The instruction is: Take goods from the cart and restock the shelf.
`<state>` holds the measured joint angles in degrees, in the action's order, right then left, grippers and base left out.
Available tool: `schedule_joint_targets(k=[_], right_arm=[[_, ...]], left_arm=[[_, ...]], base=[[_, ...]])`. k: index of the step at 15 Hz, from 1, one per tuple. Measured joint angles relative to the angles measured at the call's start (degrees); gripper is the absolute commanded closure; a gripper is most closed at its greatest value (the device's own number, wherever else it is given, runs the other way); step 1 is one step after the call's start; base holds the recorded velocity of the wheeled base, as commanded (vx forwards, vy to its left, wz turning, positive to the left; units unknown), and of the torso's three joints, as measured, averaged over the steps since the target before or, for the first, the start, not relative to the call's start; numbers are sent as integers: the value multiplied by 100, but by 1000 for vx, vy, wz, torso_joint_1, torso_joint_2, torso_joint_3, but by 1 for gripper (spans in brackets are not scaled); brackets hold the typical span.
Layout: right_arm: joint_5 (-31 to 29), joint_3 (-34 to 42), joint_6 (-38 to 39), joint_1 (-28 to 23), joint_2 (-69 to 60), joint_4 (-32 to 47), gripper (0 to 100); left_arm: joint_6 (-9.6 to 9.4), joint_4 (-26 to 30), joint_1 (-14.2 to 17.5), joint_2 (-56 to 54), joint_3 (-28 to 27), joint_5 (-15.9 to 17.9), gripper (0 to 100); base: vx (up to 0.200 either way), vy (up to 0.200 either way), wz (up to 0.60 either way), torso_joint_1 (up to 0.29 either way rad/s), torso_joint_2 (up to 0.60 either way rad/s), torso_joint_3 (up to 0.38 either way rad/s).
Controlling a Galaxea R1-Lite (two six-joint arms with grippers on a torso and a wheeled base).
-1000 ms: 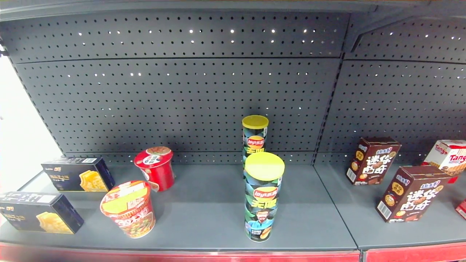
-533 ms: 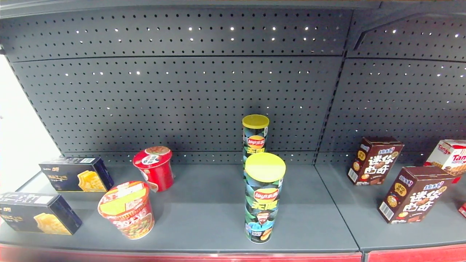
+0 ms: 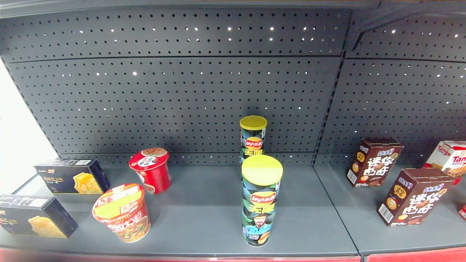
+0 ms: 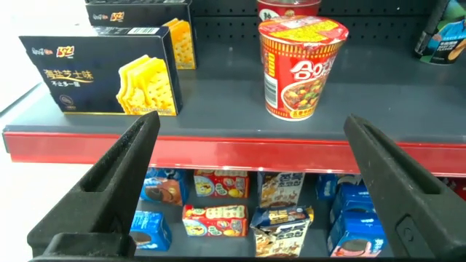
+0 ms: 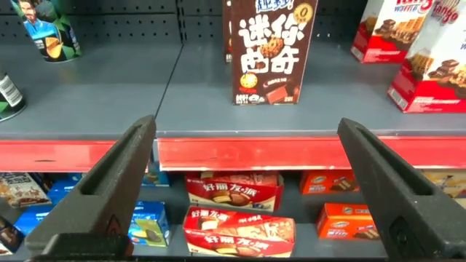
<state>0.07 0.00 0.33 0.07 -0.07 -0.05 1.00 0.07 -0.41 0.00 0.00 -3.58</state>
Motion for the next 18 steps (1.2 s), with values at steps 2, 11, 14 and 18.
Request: schedule_joint_targets(k=[2, 11, 14, 18], right_arm=[[0, 0, 2, 2, 0, -2, 0], [0, 0, 2, 2, 0, -5, 0], [0, 0, 2, -2, 0, -5, 0], [0, 0, 2, 2, 0, -6, 0]], left_arm=[[-2, 2, -2, 0, 0, 4, 0], [1, 2, -2, 0, 0, 2, 0], [1, 2, -2, 0, 0, 0, 0], [1, 2, -2, 0, 0, 2, 0]], base=[[0, 0, 0, 0, 0, 0], [0, 0, 0, 0, 0, 0], [0, 0, 0, 0, 0, 0], [0, 0, 0, 0, 0, 0]])
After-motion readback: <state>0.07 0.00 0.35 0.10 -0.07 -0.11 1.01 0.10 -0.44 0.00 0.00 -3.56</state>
